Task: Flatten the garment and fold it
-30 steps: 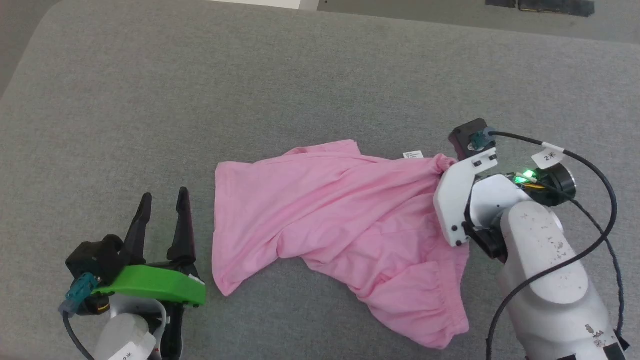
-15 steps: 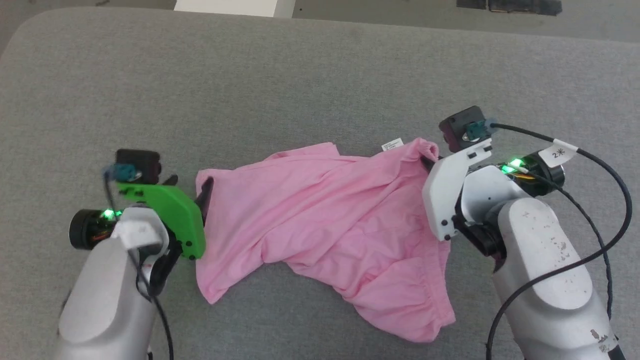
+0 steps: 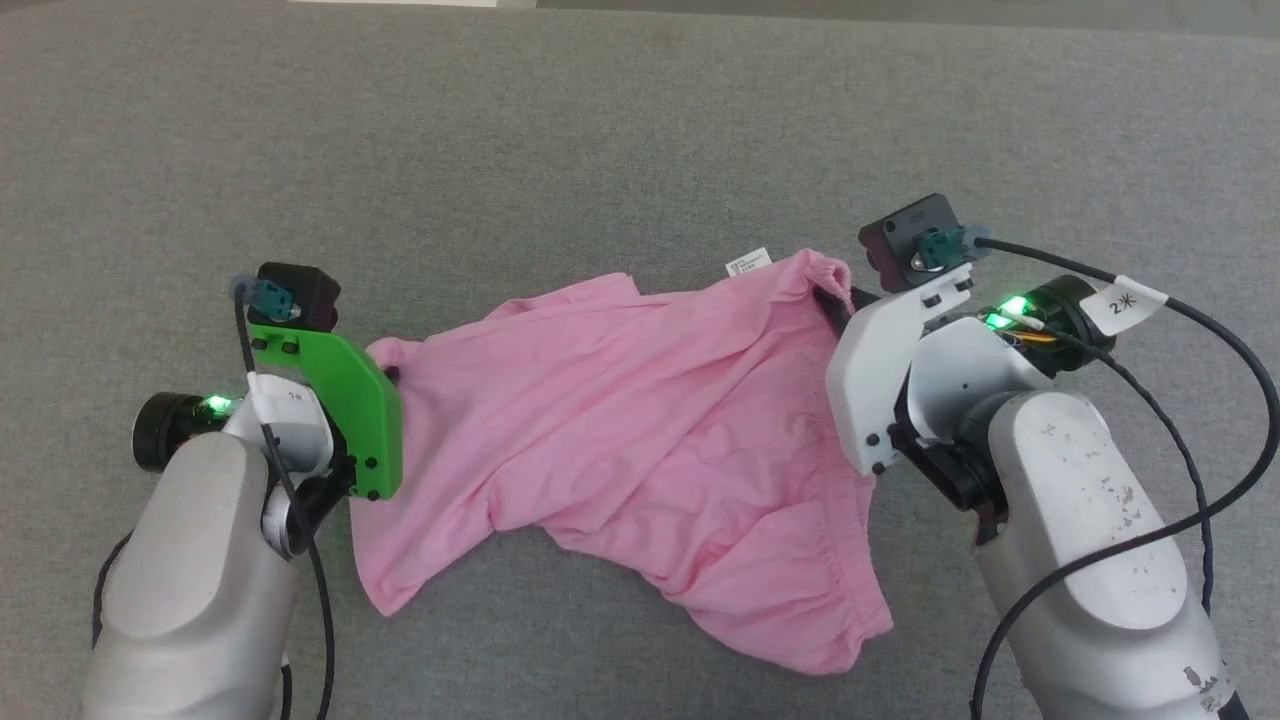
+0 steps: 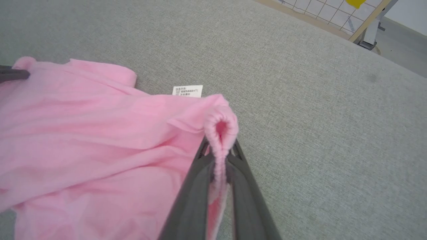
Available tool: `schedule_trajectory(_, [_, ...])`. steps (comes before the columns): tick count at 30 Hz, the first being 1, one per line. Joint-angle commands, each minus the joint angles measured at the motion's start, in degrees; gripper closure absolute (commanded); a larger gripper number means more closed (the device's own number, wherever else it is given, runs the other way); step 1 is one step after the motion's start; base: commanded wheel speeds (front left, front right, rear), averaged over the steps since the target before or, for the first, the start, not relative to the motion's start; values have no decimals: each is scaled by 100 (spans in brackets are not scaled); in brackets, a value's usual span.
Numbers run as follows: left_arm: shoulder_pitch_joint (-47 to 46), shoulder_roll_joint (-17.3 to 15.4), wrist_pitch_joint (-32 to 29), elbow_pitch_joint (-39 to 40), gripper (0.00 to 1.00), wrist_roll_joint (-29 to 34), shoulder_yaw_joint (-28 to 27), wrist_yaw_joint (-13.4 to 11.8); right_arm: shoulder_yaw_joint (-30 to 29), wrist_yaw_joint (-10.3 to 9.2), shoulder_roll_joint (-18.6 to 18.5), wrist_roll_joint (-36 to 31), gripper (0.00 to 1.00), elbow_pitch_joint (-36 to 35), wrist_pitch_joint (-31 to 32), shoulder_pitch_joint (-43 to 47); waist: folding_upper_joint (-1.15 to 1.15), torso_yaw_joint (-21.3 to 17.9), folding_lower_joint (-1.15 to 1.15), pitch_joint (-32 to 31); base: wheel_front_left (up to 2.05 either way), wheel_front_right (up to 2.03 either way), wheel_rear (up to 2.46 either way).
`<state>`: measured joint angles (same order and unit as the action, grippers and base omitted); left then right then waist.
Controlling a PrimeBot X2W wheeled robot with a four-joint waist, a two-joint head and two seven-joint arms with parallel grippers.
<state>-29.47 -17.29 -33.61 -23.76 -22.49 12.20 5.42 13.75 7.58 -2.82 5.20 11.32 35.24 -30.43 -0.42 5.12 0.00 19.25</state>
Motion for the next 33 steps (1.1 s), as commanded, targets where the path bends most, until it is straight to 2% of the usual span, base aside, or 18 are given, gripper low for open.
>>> schedule_trajectory(1, [139,22,8,-197,100,-41,26,5,-2,-9,-6,5,100,-51,-9,74,42,-1,0,2,0,0,0])
schedule_trajectory(8, [74,149,674,-1,100,-475,-346,42,-191,-9,-6,55,100,-176,-13,97,42,50,0,-193,0,0,0])
schedule_trajectory(11, [-204,312,824,299,100,-1000,-655,87,-414,-9,-59,229,100,-275,35,-102,42,66,0,-362,0,0,0])
schedule_trajectory(15, [-801,402,743,536,100,-1519,-978,101,-638,-9,-175,558,100,-294,176,-660,42,37,0,-389,0,0,0])
schedule_trajectory(21, [-2187,234,789,483,100,-1602,-1210,15,-1198,-9,-103,1163,100,8,181,-2121,42,-107,0,-174,0,0,0])
schedule_trajectory(26, [-3402,128,1254,61,100,-1361,-1247,-64,-1735,-9,-18,1278,100,631,-448,-3525,42,-198,0,30,0,0,0])
schedule_trajectory(33, [-4527,-44,2363,-416,100,-965,-1213,-1,-1621,-9,-8,1330,100,1637,-1770,-4758,42,-228,0,200,0,0,0])
